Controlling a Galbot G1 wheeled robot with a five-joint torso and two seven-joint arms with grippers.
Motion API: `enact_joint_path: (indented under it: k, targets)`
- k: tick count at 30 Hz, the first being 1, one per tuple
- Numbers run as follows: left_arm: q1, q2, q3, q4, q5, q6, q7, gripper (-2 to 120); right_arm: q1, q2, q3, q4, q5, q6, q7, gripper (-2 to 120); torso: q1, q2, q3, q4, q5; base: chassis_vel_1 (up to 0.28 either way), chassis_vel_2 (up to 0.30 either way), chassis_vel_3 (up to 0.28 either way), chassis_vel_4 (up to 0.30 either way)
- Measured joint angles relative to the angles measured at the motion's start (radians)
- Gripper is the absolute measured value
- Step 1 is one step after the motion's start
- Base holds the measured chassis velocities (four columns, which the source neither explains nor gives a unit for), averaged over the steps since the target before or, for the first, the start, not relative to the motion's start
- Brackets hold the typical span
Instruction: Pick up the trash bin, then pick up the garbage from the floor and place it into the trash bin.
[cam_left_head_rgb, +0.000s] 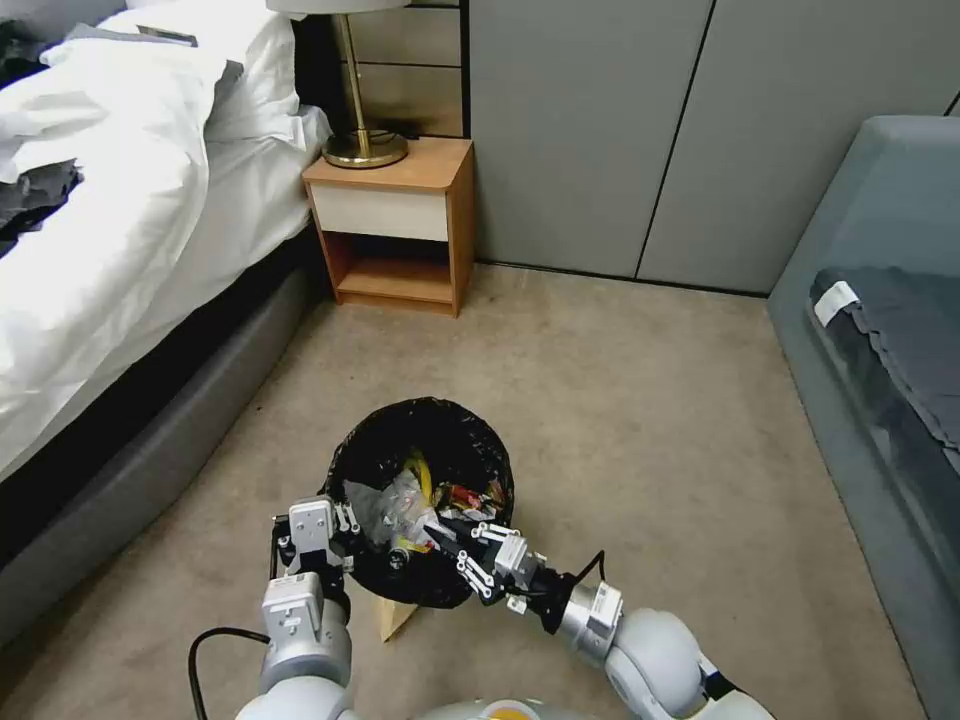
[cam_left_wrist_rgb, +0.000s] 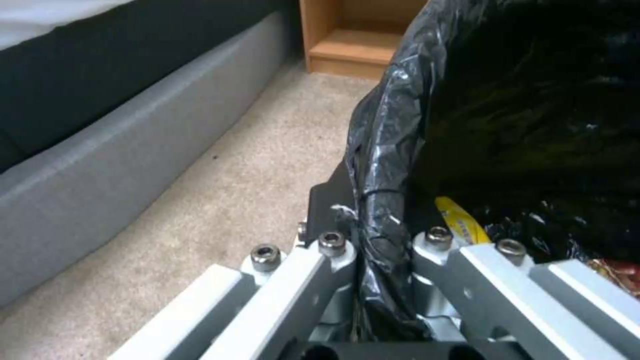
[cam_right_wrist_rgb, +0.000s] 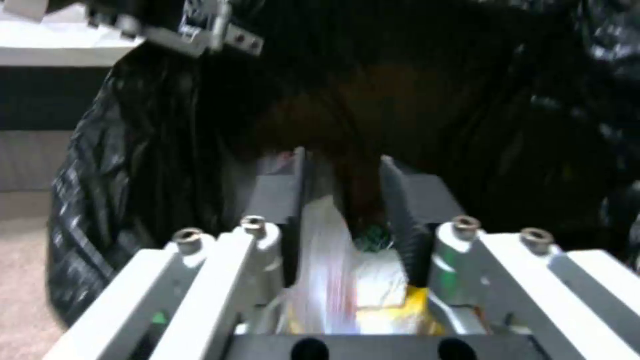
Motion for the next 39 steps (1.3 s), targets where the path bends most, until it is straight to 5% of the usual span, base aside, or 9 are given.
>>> enact_joint_path:
  k: [14,19,29,39]
  targets:
    - [0.011,-0.004,0.006,0.004,0.008,-0.011,0.0,3,0.03,0.004,0.001,0.058,0.015,-0.022,0.028,80,0.0,0.0,0.0,0.0,0.0001,0.0,0.0,0.0,0.0]
    - [0.008,-0.002,-0.003,0.008,0.005,-0.012,-0.001,3,0.018,0.008,0.018,0.164,0.019,-0.022,0.076,98,0.0,0.0,0.0,0.0001,0.0001,0.0,0.0,0.0,0.0]
    - [-0.008,0.005,-0.026,0.029,-0.013,-0.013,-0.003,3,-0.155,0.092,0.152,0.436,-0.116,-0.01,0.421,100,0.0,0.0,0.0,-0.0002,0.0,0.0,0.0,0.0,0.0]
    - [0.006,0.005,-0.025,0.014,-0.028,-0.023,-0.012,3,-0.239,0.126,0.244,0.384,-0.136,0.052,0.463,100,0.0,0.0,0.0,0.0,0.0001,0.0,0.0,0.0,0.0]
